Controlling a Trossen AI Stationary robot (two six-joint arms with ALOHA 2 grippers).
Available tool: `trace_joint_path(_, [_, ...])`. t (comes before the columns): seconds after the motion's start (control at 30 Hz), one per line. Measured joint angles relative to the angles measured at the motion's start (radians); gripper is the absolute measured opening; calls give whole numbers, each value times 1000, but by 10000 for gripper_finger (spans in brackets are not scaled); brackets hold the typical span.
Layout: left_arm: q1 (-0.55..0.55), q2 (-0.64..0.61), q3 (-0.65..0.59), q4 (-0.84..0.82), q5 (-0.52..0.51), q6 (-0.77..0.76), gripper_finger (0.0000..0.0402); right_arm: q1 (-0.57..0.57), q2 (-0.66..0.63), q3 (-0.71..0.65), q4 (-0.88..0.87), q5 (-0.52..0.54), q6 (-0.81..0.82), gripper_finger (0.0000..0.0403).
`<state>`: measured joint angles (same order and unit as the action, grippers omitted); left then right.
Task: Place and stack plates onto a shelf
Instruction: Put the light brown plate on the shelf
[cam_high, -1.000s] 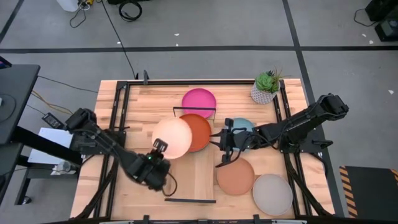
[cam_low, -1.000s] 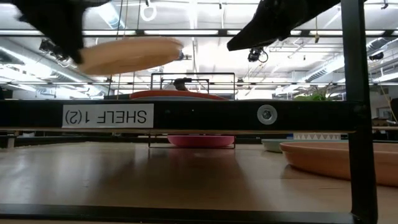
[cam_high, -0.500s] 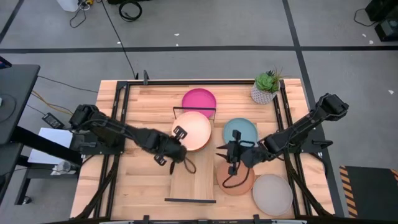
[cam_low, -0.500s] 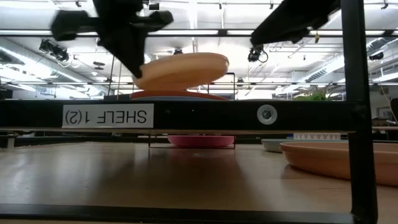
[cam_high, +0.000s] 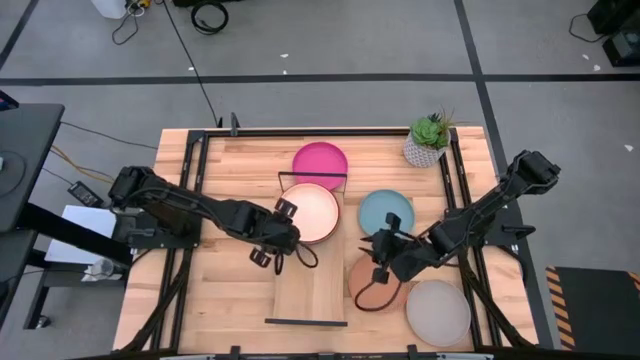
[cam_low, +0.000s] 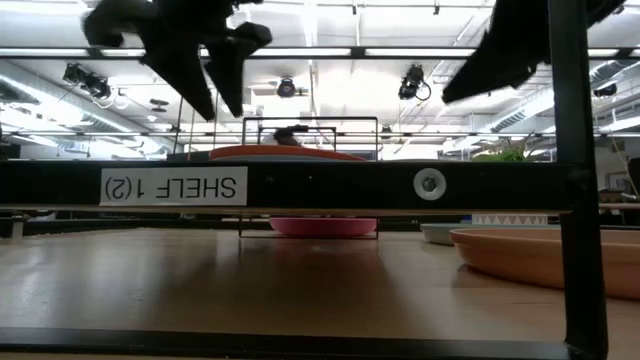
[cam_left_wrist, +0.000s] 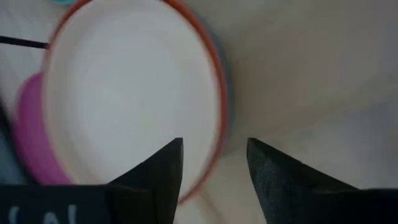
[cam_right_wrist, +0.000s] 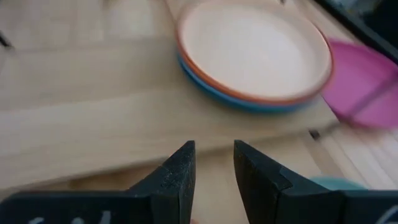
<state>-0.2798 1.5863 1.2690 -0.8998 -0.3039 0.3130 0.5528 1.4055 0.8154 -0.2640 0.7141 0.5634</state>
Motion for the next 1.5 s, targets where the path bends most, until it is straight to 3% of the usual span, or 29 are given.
trace_joint_path(0.1, [1, -35, -18, 19, 62, -47, 173, -40, 18, 1, -64, -28, 67, 113])
trace_joint_path(0.4, [1, -262, -241, 236, 83, -81, 142, -139, 189, 0, -142, -172, 105, 112])
trace_joint_path(0.57, [8, -369, -358, 348, 80, -88, 141, -158, 182, 0, -209, -181, 140, 112])
trace_joint_path(0.9, [16, -321, -394, 374, -5, -92, 141, -157, 80, 2, -163, -144, 56, 112])
trace_joint_path(1.17, [70, -312, -394, 367, -107, -77, 141, -211, 80, 1, 49, -72, -198, 112])
trace_joint_path(1.33, [132, -282, -394, 359, -88, -47, 141, -273, 80, 1, 232, -167, -383, 112])
trace_joint_path(1.5, [249, -264, -393, 361, -19, -81, 141, -374, 81, 1, 274, -260, -408, 112])
